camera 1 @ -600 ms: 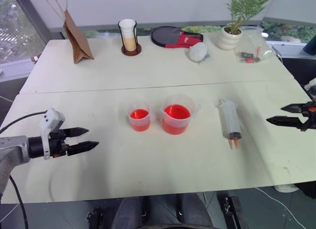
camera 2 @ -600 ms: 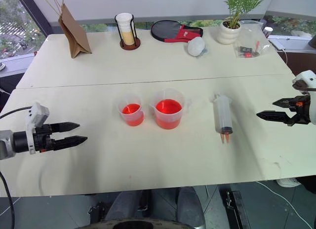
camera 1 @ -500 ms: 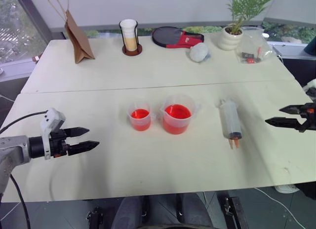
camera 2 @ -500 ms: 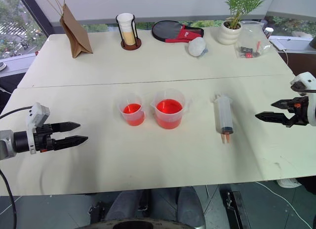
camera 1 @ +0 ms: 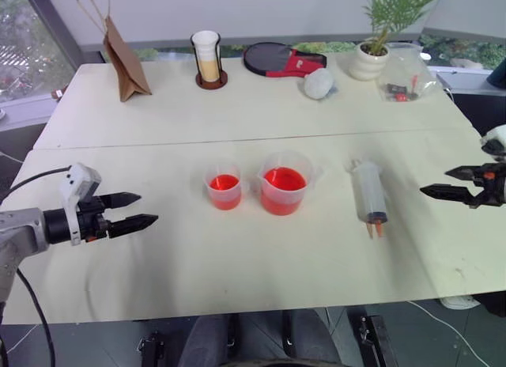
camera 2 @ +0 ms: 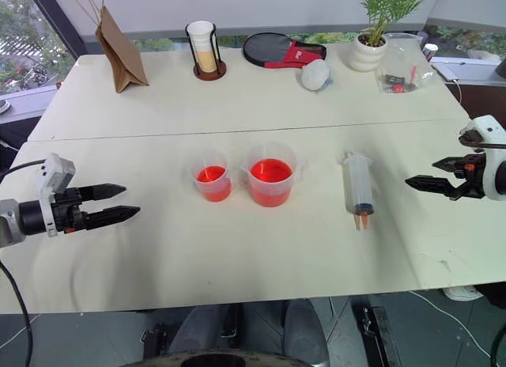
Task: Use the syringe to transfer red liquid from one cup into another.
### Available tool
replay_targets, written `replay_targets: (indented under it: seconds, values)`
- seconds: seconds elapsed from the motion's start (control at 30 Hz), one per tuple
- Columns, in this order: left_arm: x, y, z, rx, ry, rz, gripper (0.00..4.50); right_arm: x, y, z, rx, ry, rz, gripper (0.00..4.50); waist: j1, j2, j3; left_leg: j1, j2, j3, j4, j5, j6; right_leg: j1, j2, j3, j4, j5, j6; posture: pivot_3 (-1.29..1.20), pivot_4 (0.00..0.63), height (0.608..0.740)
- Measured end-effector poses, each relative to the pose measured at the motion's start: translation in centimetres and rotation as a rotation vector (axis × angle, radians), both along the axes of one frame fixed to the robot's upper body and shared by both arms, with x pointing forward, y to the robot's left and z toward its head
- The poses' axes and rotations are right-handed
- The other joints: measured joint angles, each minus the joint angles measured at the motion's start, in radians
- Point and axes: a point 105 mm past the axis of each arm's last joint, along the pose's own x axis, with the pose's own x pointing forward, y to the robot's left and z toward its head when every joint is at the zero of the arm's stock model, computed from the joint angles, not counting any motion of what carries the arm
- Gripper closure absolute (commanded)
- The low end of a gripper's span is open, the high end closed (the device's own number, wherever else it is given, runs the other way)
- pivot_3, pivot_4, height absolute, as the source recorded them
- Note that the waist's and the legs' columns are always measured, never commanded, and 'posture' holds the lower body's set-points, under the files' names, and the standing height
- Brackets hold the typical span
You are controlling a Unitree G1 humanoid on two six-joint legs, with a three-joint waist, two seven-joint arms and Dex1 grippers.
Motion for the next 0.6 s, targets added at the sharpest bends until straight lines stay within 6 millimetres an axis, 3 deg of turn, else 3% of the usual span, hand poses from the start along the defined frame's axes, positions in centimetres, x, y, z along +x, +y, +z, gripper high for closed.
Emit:
replay_targets:
  seconds: [0.2,0.27,0.4,0.5,0.6]
  values:
    - [0.7,0.5,0.7,-0.008,-0.044,0.011,0.09,0.7,0.2,0.8,-0.007,-0.016,0.001,0.0,-0.002,0.0,0.0,0.0,0.0,0.001,0.0,0.0,0.0,0.0,0.0,0.0,0.0,0.001,0.002,0.0,0.15,0.74]
    - [1.0,0.5,0.8,-0.007,-0.045,0.003,0.09,1.7,0.8,2.3,0.033,-0.044,-0.039,0.0,-0.006,0.0,0.0,0.0,0.0,0.001,0.0,0.0,0.0,0.0,0.0,0.0,0.0,0.001,0.001,0.0,0.15,0.74]
    - [2.1,-1.9,4.1,-0.014,-0.135,-0.111,0.09,3.8,4.1,5.1,0.097,-0.063,-0.021,0.0,-0.002,-0.001,0.0,0.0,0.001,0.001,0.001,0.0,-0.001,-0.001,0.0,-0.001,0.002,0.0,0.0,0.0,0.15,0.74]
    - [1.8,-3.4,5.4,0.105,-0.153,-0.237,0.09,5.4,6.5,4.9,0.126,0.013,-0.042,0.0,-0.003,-0.001,0.0,-0.003,0.0,0.003,0.001,0.0,-0.001,-0.006,-0.001,-0.001,0.004,0.001,0.002,0.0,0.15,0.74]
    - [1.5,-4.9,5.7,0.145,-0.173,-0.335,0.09,5.9,7.4,3.9,0.1,0.108,-0.068,0.0,0.003,-0.001,0.0,-0.013,-0.001,0.004,0.003,0.003,-0.005,-0.016,-0.002,-0.002,0.008,0.002,0.003,0.0,0.15,0.74]
